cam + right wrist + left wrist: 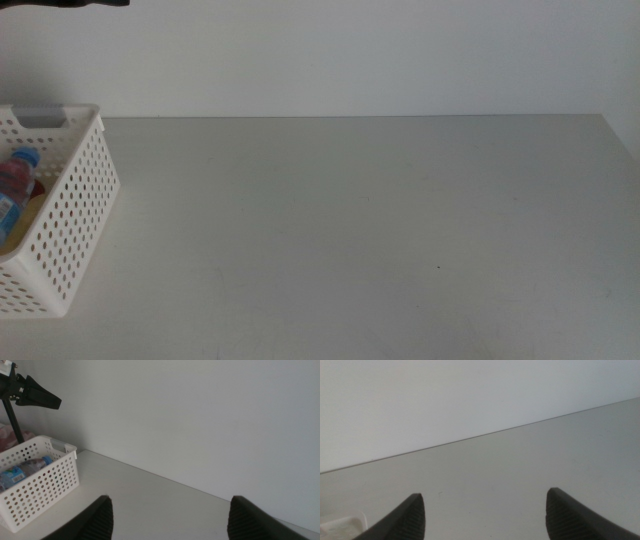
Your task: Use arms to grab the bottles and put them into the dustbin to the left of the table.
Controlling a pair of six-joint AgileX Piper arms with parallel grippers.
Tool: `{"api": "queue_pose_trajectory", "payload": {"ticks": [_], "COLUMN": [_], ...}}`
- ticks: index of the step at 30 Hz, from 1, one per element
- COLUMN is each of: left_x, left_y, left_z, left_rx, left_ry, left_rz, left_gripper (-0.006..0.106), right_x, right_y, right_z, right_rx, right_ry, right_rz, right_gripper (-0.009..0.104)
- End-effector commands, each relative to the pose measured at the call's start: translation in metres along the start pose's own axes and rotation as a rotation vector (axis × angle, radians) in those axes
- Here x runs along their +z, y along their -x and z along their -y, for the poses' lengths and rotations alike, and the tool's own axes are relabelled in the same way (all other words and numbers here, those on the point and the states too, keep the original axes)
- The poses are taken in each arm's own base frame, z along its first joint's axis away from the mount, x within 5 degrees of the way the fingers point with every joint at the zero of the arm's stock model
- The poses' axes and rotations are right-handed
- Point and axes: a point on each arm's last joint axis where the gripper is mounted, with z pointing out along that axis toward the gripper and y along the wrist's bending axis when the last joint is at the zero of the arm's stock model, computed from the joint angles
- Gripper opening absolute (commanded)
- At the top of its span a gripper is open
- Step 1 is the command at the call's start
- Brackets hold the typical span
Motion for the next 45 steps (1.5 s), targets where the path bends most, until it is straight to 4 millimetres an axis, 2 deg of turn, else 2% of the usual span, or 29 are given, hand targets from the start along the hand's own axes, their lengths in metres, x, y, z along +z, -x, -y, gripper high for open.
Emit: {"api": "queue_pose_trajectory", "payload": {"ticks": [1, 11, 16, 19, 23, 25, 26, 31, 38, 42, 45], "left_x": [-0.006, -0.006, -0.006, -0.006, -0.006, -0.006, -0.006, -0.006, -0.006, -0.006, -0.006], "left_y": [0.023, 0.023, 0.023, 0.023, 0.023, 0.023, 0.023, 0.023, 0.023, 0.023, 0.023], "left_z": [-0.010, -0.010, -0.010, -0.010, -0.010, -0.010, -0.010, -0.010, -0.010, -0.010, -0.010], "left_rx": [-0.012, -0.012, -0.012, -0.012, -0.012, -0.012, -0.012, -0.012, -0.012, -0.012, -0.012], "left_ry": [-0.023, -0.023, -0.023, -0.023, -0.023, -0.023, -0.023, -0.023, -0.023, -0.023, -0.023], "left_rz": [0.087, 0.087, 0.087, 0.087, 0.087, 0.087, 0.087, 0.087, 0.087, 0.087, 0.087], "left_gripper": [-0.002, -0.002, -0.002, -0.002, -0.002, -0.002, -0.002, -0.002, -0.002, -0.002, -0.002], "right_x": [-0.004, -0.004, 0.008, 0.025, 0.046, 0.050, 0.051, 0.051, 0.048, 0.042, 0.034], "right_y": [0.015, 0.015, 0.013, 0.007, 0.005, 0.008, 0.009, 0.012, 0.000, -0.006, -0.007], "right_z": [-0.002, -0.003, -0.003, 0.000, 0.006, 0.010, 0.012, 0.026, 0.061, 0.081, 0.086], "right_rx": [-0.001, 0.020, 0.018, 0.027, 0.016, 0.000, 0.007, 0.022, 0.000, 0.067, 0.145], "right_ry": [0.030, 0.043, 0.012, -0.063, -0.181, -0.234, -0.257, -0.378, -0.518, -0.550, -0.541], "right_rz": [0.107, 0.111, 0.079, 0.017, 0.009, 0.040, 0.059, 0.094, -0.047, -0.091, -0.080], "right_gripper": [0.058, 0.058, 0.054, 0.044, 0.018, 0.002, -0.001, -0.001, -0.001, -0.001, -0.001]}}
